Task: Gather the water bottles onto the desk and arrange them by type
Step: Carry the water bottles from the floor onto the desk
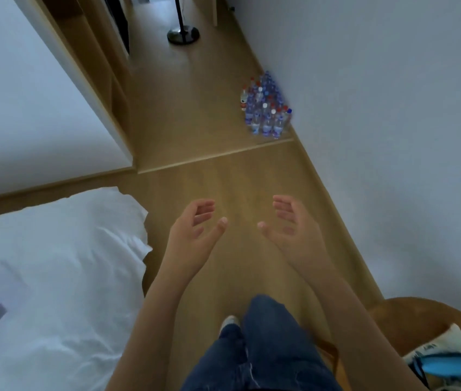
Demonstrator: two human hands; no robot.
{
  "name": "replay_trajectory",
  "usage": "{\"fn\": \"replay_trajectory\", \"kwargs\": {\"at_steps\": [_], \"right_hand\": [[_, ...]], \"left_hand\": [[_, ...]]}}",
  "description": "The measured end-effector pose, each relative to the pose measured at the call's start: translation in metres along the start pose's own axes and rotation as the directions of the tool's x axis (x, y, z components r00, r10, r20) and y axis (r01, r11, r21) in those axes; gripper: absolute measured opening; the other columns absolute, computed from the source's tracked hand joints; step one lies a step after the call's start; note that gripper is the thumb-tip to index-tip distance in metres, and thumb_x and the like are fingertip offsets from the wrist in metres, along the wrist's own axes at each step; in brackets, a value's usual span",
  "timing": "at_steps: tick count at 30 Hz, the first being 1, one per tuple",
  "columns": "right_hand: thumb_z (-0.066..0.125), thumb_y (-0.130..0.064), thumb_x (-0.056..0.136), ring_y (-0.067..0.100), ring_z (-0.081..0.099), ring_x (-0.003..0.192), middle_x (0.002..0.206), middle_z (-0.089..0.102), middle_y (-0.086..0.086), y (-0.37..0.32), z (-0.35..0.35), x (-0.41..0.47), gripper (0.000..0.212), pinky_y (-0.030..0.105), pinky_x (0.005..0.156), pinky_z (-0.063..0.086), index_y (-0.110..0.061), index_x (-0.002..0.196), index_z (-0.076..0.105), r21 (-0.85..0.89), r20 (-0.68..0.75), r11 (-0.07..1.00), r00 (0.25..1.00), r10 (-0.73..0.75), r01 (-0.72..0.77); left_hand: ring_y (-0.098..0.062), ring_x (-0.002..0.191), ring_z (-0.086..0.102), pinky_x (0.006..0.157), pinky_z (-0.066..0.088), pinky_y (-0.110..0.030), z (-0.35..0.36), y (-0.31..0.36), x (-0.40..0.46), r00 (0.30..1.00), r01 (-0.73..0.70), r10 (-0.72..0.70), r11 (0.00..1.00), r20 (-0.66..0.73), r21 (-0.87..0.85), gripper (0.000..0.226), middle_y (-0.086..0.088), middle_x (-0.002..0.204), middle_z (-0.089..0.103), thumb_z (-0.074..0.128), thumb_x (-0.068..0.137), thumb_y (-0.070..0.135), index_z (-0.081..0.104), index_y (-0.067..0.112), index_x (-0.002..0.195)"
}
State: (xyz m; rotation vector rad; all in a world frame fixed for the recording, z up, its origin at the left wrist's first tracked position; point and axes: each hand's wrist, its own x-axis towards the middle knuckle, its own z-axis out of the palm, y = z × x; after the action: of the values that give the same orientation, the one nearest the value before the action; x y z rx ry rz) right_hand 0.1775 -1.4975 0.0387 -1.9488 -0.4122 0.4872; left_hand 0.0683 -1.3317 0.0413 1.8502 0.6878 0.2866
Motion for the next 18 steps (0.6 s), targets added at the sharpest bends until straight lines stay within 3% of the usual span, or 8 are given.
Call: {"fn": "replay_trajectory", "kwargs": {"at_steps": [4,9,15,18], "right_hand": [[0.076,-0.023,0.085,0.011,0.051,0.123,0.134,0.053,-0.005,-0.007,0.011,0.086,0.058,0.025,0.101,0.041,-0.022,0.136,0.049,0.013,0.009,0.999,0.999,0.049,-0.049],[0.076,-0.024,0.085,0.01,0.051,0.123,0.132,0.053,-0.008,-0.02,0.017,0.223,0.057,0.027,0.103,0.042,-0.023,0.135,0.049,0.047,-0.024,0.997,0.998,0.061,-0.06],[0.077,-0.027,0.084,0.009,0.053,0.117,0.118,0.053,-0.017,-0.056,0.005,0.397,0.053,0.036,0.105,0.045,-0.026,0.13,0.05,0.048,-0.048,0.998,0.998,0.039,-0.036],[0.077,-0.027,0.084,0.01,0.054,0.118,0.119,0.053,-0.017,-0.075,0.004,0.472,0.054,0.034,0.103,0.046,-0.028,0.13,0.049,0.046,-0.057,0.999,0.998,0.012,-0.009]], "left_hand": [[0.0,0.109,0.059,0.084,0.051,-0.016,-0.008,-0.001,0.089,1.0,0.029,-0.028,1.0,0.006,-0.001,0.033,0.018,0.115,0.06,0.071,0.09,0.026,0.055,0.032,0.118],[-0.004,0.112,0.06,0.098,0.051,-0.033,-0.004,0.009,0.227,0.999,0.04,-0.039,0.999,0.025,-0.018,0.032,0.013,0.116,0.062,0.071,0.09,0.023,0.058,0.027,0.119],[0.002,0.111,0.058,0.089,0.05,-0.019,-0.002,0.047,0.399,0.997,0.015,-0.017,0.999,0.07,0.031,0.035,0.02,0.116,0.059,0.07,0.09,0.03,0.056,0.029,0.121],[0.0,0.112,0.057,0.089,0.051,-0.02,-0.007,0.062,0.474,0.998,0.015,-0.017,0.999,0.067,0.03,0.034,0.017,0.117,0.059,0.069,0.091,0.029,0.056,0.027,0.122]]}}
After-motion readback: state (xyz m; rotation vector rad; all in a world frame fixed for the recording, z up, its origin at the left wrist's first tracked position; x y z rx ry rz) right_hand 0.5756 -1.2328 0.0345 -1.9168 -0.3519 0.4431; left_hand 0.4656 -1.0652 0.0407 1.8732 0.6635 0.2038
